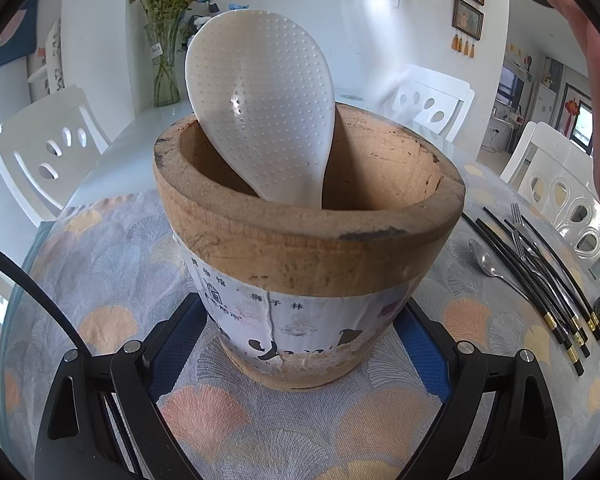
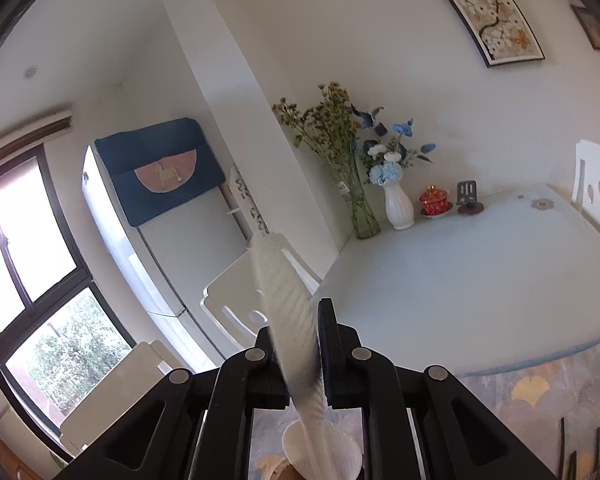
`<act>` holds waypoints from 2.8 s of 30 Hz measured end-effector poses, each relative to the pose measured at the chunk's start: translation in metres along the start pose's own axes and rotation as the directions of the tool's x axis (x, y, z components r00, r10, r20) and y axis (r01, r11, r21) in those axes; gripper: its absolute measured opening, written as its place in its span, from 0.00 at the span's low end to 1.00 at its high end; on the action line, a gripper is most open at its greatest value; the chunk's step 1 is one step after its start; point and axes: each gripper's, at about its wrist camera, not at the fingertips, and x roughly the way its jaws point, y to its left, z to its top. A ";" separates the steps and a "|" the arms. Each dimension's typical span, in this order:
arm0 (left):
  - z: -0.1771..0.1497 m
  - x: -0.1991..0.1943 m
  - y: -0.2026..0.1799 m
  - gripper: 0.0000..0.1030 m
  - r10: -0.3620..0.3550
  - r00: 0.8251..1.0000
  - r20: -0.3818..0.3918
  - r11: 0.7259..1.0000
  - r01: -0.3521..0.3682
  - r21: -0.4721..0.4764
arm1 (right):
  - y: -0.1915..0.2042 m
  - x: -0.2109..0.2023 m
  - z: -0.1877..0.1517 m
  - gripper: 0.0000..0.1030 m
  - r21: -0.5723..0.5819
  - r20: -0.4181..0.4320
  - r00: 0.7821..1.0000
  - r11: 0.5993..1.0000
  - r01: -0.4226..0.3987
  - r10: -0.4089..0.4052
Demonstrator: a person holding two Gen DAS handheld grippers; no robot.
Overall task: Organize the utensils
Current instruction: 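Lift the second white spoon and drop it into the holder, then move the right gripper back over the black chopsticks, then grasp one black chopstick with the right gripper and lift it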
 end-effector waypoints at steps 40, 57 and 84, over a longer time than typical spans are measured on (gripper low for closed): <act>0.000 -0.001 -0.008 0.90 0.035 0.999 0.004 0.999 -0.036 0.025 | -0.068 -0.260 -0.033 0.67 -0.020 -0.111 0.884 0.891 0.454 -0.454; 0.001 0.000 -0.004 0.90 0.017 1.000 -0.003 1.000 -0.017 0.006 | -0.276 -0.186 -0.122 0.17 0.115 -0.609 0.629 0.730 0.673 -0.483; 0.001 0.005 -0.005 0.90 0.036 0.999 -0.033 0.999 -0.035 0.025 | -0.251 -0.191 -0.086 0.05 0.067 -0.543 0.735 0.852 0.520 -0.406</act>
